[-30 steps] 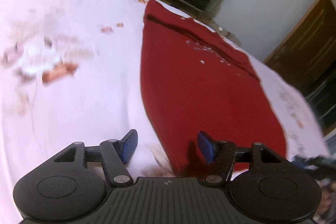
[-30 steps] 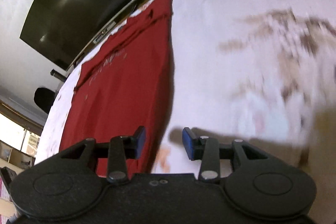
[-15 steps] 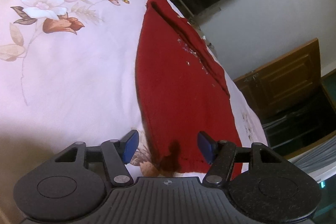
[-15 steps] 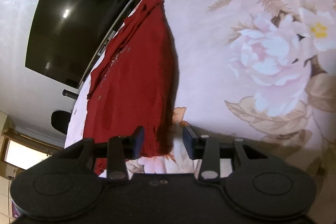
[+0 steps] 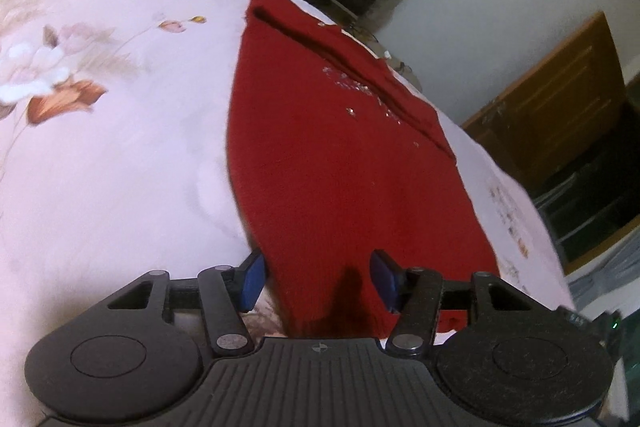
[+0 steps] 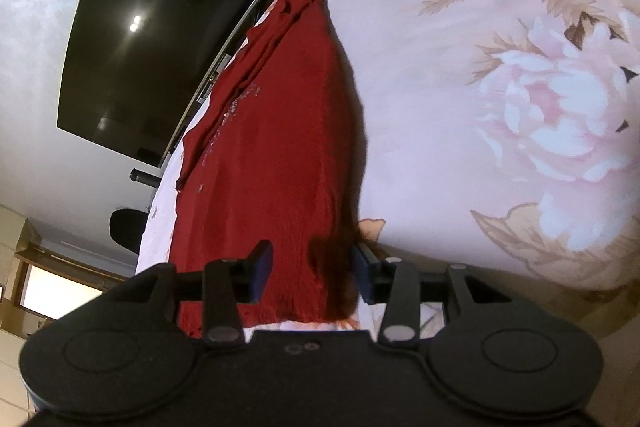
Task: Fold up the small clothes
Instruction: 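Grasp the sweater hem with the right tool while the left tool grasps it too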
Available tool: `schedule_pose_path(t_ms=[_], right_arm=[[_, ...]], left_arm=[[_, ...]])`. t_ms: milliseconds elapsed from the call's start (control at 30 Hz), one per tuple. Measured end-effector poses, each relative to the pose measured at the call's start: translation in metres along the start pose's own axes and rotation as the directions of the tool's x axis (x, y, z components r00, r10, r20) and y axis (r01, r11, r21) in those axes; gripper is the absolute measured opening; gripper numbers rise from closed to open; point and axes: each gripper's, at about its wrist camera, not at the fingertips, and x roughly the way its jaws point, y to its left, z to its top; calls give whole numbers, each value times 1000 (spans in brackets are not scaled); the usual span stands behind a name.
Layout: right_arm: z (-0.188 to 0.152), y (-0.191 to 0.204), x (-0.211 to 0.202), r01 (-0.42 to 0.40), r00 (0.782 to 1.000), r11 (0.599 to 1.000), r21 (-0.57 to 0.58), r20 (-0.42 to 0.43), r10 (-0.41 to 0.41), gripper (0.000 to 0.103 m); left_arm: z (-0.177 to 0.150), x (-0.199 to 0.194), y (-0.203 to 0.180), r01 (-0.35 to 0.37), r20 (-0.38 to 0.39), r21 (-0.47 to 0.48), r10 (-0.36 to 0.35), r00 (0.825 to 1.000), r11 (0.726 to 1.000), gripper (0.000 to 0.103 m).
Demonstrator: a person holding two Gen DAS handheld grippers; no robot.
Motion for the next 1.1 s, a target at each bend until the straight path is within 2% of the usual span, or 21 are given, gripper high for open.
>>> schedule_pose_path(t_ms=[67, 133, 600, 633, 667, 700, 733, 900, 1000, 1100], right_arm=[[1, 0, 1, -1, 1000, 1000, -2, -6, 1, 42], [2, 0, 3, -3, 1000, 1000, -3, -11, 3, 42], [4, 1, 11, -39, 998, 999, -24, -51, 37, 40], [4, 2, 12, -38, 998, 999, -24, -53, 37, 39], [4, 2, 12, -39, 998, 999, -24, -54, 37, 39], [5, 2, 13, -41, 998, 999, -26, -58, 39, 36], [5, 2, 13, -41, 997, 999, -30, -62, 39, 31], [2, 3, 19, -26, 996, 998, -66, -87, 20, 6], [0, 7, 17, -6, 998, 996, -90, -59, 1, 6], [-1, 19, 8, -5, 1000, 989, -145, -28, 1, 6]], left_arm=[[2, 2, -4, -17, -2, 26, 17, 1000, 1000, 49], [2, 3, -8, -45, -4, 53, 45, 999, 998, 36], [5, 13, -17, -65, -7, 112, 66, 998, 992, 35], [5, 13, -17, -62, -6, 107, 63, 998, 992, 35], [5, 14, -17, -58, -3, 101, 59, 998, 993, 30], [5, 16, -16, -63, -5, 95, 64, 998, 993, 7], [4, 19, -12, -61, -22, 81, 63, 998, 995, 4], [0, 21, 5, 5, 5, -37, -5, 1000, 999, 4], [-2, 12, 1, 1, 44, -26, 0, 999, 1000, 4], [1, -8, 1, 29, 108, -34, -25, 994, 999, 4]])
